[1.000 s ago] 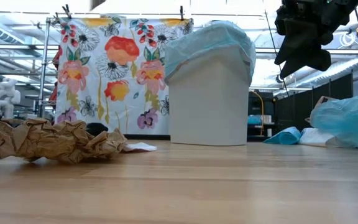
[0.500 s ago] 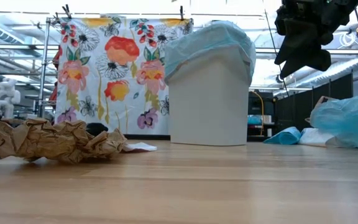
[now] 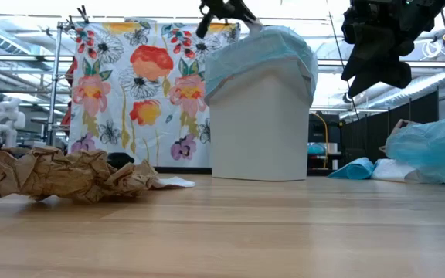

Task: Place trash/remove bag and relplace
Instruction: Put the white paper into the trash bin

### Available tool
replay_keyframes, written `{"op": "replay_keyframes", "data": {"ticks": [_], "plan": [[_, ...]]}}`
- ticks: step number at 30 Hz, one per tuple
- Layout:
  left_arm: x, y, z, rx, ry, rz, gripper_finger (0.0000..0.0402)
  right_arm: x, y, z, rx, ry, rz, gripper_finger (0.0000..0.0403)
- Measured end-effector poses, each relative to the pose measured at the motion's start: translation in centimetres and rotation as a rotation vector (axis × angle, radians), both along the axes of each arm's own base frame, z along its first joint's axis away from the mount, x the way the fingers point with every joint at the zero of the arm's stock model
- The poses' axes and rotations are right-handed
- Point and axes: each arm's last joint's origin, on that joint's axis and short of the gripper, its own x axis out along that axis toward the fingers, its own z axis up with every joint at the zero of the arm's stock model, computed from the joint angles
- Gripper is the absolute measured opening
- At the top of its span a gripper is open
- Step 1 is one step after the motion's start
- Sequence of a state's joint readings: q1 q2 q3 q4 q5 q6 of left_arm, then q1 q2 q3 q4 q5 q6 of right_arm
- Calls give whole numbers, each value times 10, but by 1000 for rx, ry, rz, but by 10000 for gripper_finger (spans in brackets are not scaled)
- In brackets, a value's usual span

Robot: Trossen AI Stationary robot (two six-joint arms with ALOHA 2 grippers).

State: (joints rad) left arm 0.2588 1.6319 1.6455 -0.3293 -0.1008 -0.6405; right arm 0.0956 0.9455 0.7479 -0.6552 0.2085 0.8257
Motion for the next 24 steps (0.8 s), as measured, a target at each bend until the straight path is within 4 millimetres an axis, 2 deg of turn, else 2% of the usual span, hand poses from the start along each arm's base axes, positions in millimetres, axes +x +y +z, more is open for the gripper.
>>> {"op": "replay_keyframes", "data": {"ticks": [8,24], "plan": [[0,28,-8,-22,2,11,0,0,0,0,0,0,0,203],[-5,44,-6,8,-7,-36,0,0,0,0,0,0,0,203]]}}
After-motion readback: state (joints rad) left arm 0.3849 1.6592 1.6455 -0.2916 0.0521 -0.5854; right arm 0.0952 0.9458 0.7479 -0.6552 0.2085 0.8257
